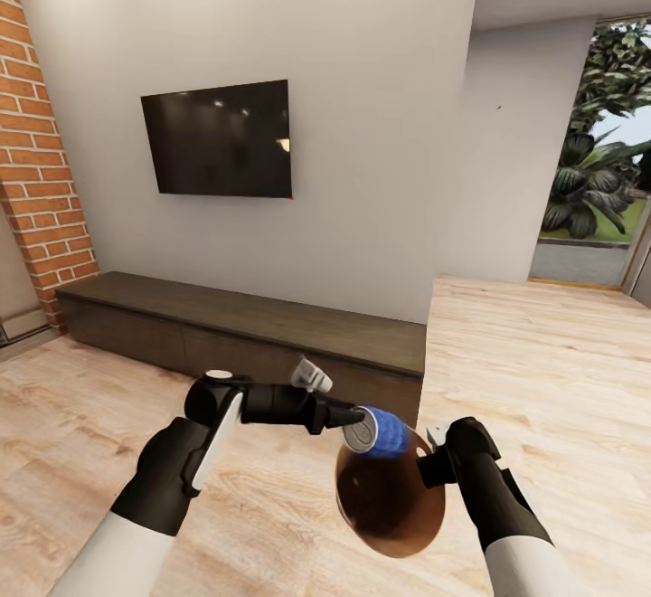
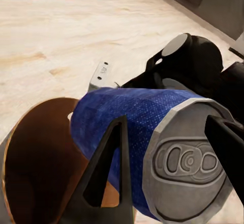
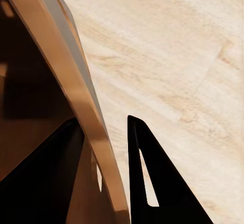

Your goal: Put the three can of soda from the living room inside the tash can in the kitchen.

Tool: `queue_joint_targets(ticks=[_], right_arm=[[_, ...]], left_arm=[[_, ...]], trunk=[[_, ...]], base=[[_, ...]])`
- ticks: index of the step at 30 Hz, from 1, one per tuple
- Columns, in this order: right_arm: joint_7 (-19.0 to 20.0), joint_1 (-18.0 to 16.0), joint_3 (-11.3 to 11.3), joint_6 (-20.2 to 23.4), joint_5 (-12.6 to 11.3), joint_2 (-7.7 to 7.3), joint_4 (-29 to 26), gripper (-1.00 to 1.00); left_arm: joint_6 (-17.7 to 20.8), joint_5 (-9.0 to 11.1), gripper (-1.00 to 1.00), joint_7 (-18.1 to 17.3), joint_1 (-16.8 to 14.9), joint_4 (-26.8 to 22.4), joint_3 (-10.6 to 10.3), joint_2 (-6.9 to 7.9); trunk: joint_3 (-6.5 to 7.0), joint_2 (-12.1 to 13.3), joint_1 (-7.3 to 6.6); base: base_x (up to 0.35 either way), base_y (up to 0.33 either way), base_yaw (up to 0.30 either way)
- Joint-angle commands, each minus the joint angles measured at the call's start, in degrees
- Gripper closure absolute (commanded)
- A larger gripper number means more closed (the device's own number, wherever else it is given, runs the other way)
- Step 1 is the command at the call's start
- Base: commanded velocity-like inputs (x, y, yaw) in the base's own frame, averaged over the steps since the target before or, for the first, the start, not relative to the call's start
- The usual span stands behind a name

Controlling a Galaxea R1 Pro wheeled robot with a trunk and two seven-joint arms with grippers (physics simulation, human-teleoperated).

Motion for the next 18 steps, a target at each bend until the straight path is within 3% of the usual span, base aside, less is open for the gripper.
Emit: queue_joint_targets(ticks=[1,3,11,15,18], right_arm=[[0.24,-0.04,-0.01,0.24,-0.9,0.03,-0.01,1.0],[0.24,-0.1,0.03,0.24,-0.88,0.06,-0.07,1.0],[0.19,-0.17,-0.01,0.24,-0.89,0.01,-0.17,1.0],[0.18,-0.73,-0.03,0.24,-0.89,0.05,-0.18,1.0],[0.16,-0.86,-0.03,0.24,-0.89,0.06,-0.18,1.0]], left_arm=[[-0.64,0.36,1.0,1.29,0.0,1.42,-0.64,-0.08],[-2.99,0.27,1.0,2.99,0.0,5.15,-1.57,-0.16],[-7.39,0.31,1.0,5.37,0.0,11.18,-4.29,-0.17],[-11.45,0.39,1.0,6.2,0.01,19.23,-5.37,-0.3],[-12.35,0.35,1.0,6.87,0.03,20.74,-5.74,-0.53]], trunk=[[0.01,-0.01,-0.01],[0.01,-0.01,-0.01],[0.01,-0.01,-0.01],[0.01,-0.01,-0.01],[0.01,-0.01,-0.01]], base=[[0.0,0.0,0.0],[0.0,0.0,0.0],[0.0,0.0,0.0],[0.0,0.0,0.0],[0.0,0.0,0.0]])
